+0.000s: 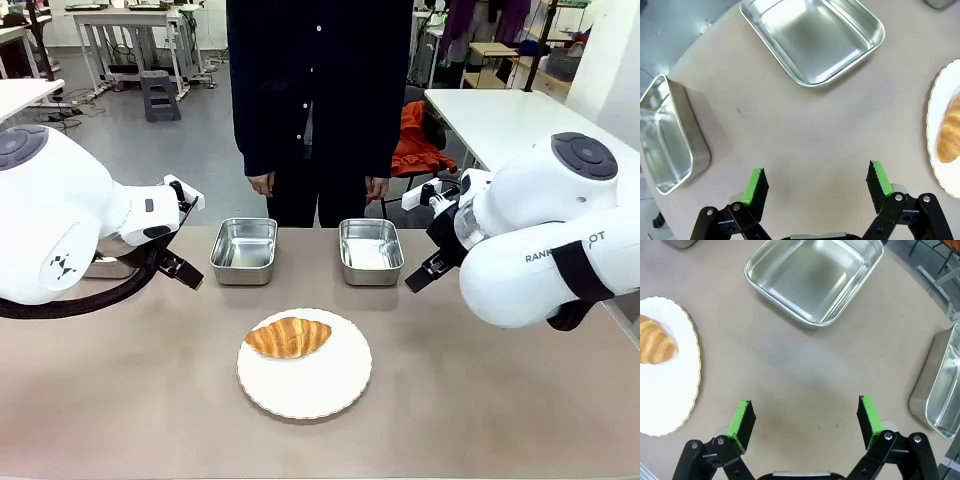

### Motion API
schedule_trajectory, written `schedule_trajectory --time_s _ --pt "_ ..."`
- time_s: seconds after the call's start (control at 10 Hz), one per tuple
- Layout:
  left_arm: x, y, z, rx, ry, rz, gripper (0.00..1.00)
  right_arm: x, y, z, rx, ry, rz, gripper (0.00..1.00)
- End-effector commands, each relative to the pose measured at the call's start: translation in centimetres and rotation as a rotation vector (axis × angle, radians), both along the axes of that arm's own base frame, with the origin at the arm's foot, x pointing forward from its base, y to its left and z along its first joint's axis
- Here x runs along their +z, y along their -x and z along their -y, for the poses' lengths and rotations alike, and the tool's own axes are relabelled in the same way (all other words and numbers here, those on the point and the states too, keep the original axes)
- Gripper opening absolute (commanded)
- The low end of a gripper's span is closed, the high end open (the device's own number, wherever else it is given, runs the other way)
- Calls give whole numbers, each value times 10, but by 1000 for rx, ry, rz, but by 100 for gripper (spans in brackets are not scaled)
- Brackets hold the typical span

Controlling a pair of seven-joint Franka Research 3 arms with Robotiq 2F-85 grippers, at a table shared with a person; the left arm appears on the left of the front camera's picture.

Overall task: Place the bread in the container.
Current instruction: Place the Butter Roll into the Airtight Container indicated by the human.

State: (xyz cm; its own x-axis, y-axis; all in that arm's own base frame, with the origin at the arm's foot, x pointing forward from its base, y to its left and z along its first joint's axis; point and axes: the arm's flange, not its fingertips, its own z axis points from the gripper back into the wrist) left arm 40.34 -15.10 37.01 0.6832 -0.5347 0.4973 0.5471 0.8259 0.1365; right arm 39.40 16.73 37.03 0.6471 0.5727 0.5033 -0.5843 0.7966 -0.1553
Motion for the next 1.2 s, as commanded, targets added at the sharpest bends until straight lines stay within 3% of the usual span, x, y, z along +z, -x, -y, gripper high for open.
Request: schedule_trajectory --time_s 0.0,1.0,1.1 --pt "0 0 0 0 0 0 100 0 0 0 0 0 0 100" --pt "0 0 0 0 0 0 100 0 0 0 1 1 0 100" --pt "24 2 -7 -17 10 4 100 23 -5 2 -20 16 11 100"
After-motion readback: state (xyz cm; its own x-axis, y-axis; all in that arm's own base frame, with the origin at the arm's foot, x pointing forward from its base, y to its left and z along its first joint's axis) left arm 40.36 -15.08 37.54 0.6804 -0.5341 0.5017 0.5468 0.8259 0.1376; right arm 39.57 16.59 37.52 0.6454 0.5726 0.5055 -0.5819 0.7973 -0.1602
